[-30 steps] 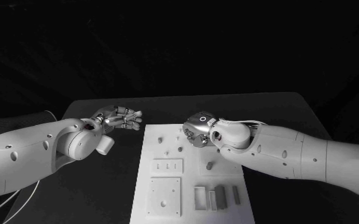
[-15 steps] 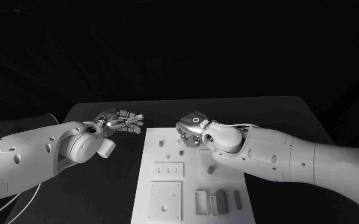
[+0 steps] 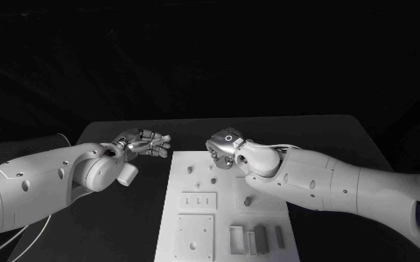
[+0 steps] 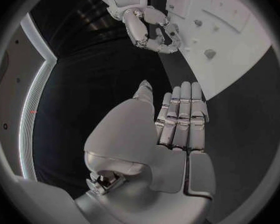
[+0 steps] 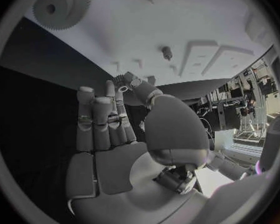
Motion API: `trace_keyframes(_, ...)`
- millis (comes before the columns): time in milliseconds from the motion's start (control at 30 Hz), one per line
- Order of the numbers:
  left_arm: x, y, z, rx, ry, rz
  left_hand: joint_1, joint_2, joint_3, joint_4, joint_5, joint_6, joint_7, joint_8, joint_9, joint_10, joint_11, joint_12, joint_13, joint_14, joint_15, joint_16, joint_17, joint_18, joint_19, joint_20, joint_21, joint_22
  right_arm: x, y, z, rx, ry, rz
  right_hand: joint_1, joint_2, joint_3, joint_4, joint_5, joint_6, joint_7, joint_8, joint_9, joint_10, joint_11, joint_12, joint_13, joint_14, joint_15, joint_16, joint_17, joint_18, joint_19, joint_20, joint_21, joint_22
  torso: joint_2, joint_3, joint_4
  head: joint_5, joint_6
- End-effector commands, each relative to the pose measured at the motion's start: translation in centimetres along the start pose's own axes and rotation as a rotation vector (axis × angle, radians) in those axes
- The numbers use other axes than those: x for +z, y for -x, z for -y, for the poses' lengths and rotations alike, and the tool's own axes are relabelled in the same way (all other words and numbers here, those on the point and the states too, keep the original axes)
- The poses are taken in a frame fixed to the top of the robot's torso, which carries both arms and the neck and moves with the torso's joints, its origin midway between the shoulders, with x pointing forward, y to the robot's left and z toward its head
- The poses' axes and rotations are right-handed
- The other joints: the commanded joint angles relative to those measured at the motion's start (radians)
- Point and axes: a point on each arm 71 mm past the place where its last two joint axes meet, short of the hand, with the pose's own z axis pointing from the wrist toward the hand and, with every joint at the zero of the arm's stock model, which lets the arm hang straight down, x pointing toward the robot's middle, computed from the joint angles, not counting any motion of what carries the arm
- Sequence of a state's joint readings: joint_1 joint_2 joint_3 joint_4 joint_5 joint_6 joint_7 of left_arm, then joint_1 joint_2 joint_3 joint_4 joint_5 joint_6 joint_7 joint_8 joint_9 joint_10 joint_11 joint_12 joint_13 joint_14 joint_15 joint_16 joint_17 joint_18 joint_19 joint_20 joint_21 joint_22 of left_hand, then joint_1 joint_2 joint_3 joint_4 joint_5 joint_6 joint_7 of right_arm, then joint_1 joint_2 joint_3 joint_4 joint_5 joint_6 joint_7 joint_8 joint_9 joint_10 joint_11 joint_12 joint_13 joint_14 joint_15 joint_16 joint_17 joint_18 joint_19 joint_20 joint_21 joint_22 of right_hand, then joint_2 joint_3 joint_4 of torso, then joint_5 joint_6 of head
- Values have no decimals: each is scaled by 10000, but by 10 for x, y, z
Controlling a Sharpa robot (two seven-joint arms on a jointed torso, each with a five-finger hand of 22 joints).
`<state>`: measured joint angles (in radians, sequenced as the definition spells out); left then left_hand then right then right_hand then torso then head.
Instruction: Assemble the parts on the task board
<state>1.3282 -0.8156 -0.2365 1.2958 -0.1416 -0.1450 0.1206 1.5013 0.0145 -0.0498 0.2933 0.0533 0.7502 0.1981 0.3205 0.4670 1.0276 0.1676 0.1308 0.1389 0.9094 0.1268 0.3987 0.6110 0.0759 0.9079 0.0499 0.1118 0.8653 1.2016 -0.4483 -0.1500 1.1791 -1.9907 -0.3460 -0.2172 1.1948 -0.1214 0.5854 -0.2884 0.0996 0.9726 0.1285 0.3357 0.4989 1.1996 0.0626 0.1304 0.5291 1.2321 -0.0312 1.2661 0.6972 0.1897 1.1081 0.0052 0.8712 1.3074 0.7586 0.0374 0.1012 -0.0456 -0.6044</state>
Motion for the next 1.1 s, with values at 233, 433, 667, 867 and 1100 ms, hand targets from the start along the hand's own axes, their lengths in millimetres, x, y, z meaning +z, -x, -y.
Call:
trace_keyframes(233,0,-3,2,32,-99,-192,39,18,-53,-4,-42,67,83,-62,-10,76,9,-52,10,58,4,-54,16,82,-13,-84,-57,-13,4,0,-2,-23,130,116,19,-79,71,-12,10,61,16,41,15,111,68,-70,1,7,-89,29,-13,721,14,-65,64,204,17,20,-10,79,-26)
trace_keyframes(433,0,-2,2,42,-89,-187,40,15,-58,-3,-42,67,84,-64,-11,79,10,-59,11,60,4,-60,22,76,-12,-89,-60,-13,5,0,-1,-88,142,202,14,-79,75,-7,9,62,17,37,16,113,68,-77,7,8,-90,29,-16,721,17,-67,66,202,16,11,-11,98,-36)
trace_keyframes(667,0,-3,2,42,-94,-228,41,16,-62,-3,-42,68,84,-67,-12,83,10,-68,13,62,4,-68,30,67,-9,-95,-65,-15,8,0,-2,-54,150,199,28,-86,90,-14,10,65,16,31,17,114,66,-89,16,10,-92,30,-20,721,19,-73,69,200,22,11,0,122,-46)
trace_keyframes(867,0,-3,2,42,-85,-215,42,16,-65,-3,-42,69,84,-68,-13,87,10,-74,14,64,4,-74,36,61,-6,-101,-68,-15,8,1,-5,39,240,198,32,-86,96,-15,9,66,16,28,18,116,65,-95,21,12,-93,31,-22,721,20,-76,70,198,16,5,-24,155,-79)
trace_keyframes(1100,-1,-3,2,48,-86,-216,42,18,-68,-3,-42,71,84,-70,-13,91,10,-81,16,67,3,-80,43,54,-4,-106,-72,-16,8,-1,-3,73,200,89,42,-79,106,-17,10,69,15,24,20,120,63,-102,28,14,-95,34,-24,721,22,-79,73,197,15,0,-35,165,-87)
